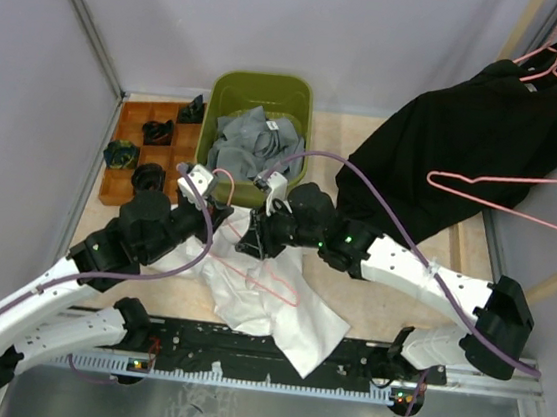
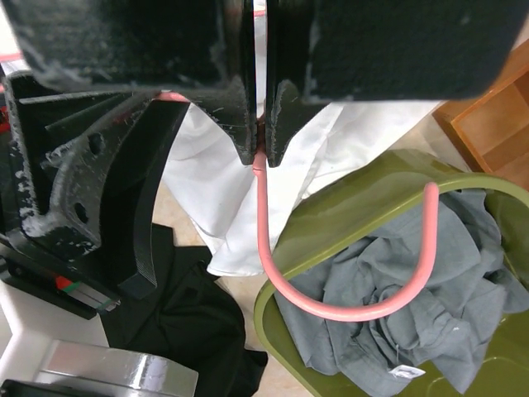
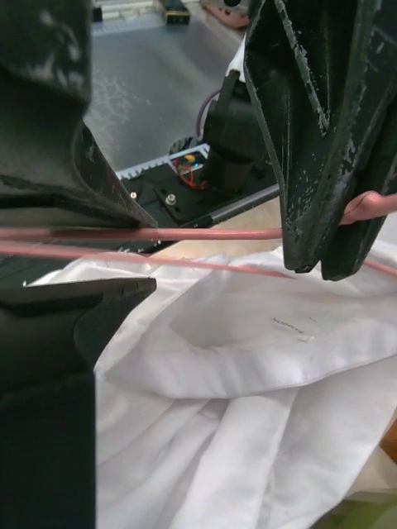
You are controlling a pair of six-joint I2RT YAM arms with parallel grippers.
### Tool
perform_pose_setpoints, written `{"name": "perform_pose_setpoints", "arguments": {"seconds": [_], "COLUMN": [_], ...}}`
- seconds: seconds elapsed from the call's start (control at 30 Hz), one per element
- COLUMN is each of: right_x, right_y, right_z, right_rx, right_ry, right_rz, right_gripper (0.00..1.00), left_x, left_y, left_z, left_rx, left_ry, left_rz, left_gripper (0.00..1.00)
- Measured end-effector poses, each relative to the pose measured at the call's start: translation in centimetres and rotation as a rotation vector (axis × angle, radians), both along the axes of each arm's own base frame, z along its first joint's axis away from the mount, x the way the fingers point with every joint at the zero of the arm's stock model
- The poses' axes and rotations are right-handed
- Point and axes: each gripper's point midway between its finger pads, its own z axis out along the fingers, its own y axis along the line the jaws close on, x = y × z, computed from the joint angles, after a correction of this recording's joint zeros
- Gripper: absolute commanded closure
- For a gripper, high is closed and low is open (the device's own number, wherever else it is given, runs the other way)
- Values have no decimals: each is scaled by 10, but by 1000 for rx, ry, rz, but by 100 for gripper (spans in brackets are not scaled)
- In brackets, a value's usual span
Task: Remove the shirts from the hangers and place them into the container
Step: Remove the shirt from the hanger.
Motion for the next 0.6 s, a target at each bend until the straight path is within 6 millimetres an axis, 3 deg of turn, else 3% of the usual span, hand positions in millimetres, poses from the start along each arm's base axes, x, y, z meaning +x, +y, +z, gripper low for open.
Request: {"name": "perform_pose_setpoints", "arguments": {"seconds": [0.03,0.1,0.2,0.33,0.43,0.6], "right_x": [0,2,2,11,17,14], "right_y": [0,1,1,-9,-24,-48], "right_z": [1,1,4,4,15,53], "right_rx": [2,5,2,-34,-40,26], "right_ry": [0,3,-5,-40,-78,-152], "right_rz": [-3,-14,-16,-83,-143,-195], "right_gripper": [84,99,100,100,100,100], "left_x": [0,-1,-1,-7,-17,-39], "left_y": [-1,-2,-2,5,18,45], "left_z": [0,2,3,21,43,81], "left_rx": [-2,-5,-8,-72,-163,-321], "left_ry": [-1,-4,-8,-52,-124,-270], "left_rz": [-5,-15,-16,-12,-6,-10], "left_gripper": [100,89,55,25,15,14]}}
